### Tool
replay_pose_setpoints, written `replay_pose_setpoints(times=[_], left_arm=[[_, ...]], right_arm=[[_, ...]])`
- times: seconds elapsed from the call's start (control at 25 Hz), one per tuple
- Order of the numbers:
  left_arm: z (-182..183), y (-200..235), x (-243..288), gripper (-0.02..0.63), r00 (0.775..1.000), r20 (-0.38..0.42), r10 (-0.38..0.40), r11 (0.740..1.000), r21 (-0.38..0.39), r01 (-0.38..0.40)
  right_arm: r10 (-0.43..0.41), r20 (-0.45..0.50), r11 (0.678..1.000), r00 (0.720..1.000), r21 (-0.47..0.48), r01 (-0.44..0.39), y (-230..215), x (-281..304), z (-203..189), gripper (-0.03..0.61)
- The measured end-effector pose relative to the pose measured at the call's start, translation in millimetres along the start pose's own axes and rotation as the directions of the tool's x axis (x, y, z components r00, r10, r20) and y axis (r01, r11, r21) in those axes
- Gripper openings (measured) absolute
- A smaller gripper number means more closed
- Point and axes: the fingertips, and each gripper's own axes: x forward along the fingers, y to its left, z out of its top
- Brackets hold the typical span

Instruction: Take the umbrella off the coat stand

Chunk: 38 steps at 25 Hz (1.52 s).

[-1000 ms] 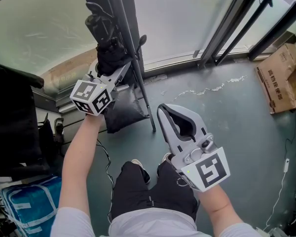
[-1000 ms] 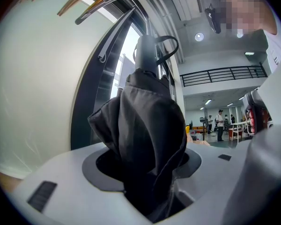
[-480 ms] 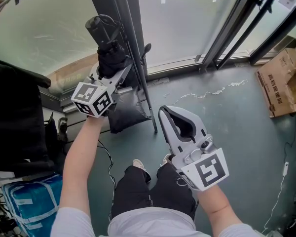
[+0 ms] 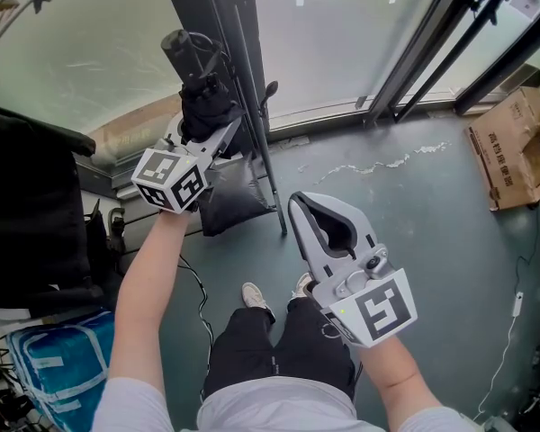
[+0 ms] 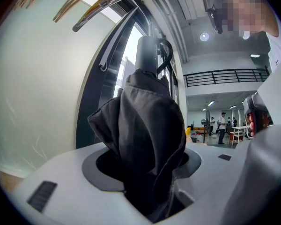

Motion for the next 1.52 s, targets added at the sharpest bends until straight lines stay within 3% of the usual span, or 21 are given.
replay_pose_setpoints(times=[0.32,0.84,1.16,1.52], left_arm=[[7.0,8.6,-1.5,0.259,1.0,-0.018,0.01,0.999,-0.052,-0.011],[31.1,1.6,-12.0,0.259,0.999,-0.032,0.024,0.999,-0.03,-0.025],[31.2,-3.5,-21.6,0.259,0.992,-0.106,0.07,0.997,-0.005,-0.071],[44.7,-8.6,-21.6,0.259,0.992,-0.097,0.077,0.997,-0.018,-0.079]], right_arm=[[-0.014,-0.022,1.0,1.0,0.002,0.014,1.7,3.1,15.1,0.018],[0.004,0.013,1.0,1.0,0.0,-0.004,4.1,0.3,39.1,0.018],[0.032,0.046,0.999,0.998,-0.013,-0.032,17.1,5.1,59.8,0.018],[0.033,0.05,0.998,0.998,-0.05,-0.03,18.9,0.3,78.5,0.018]])
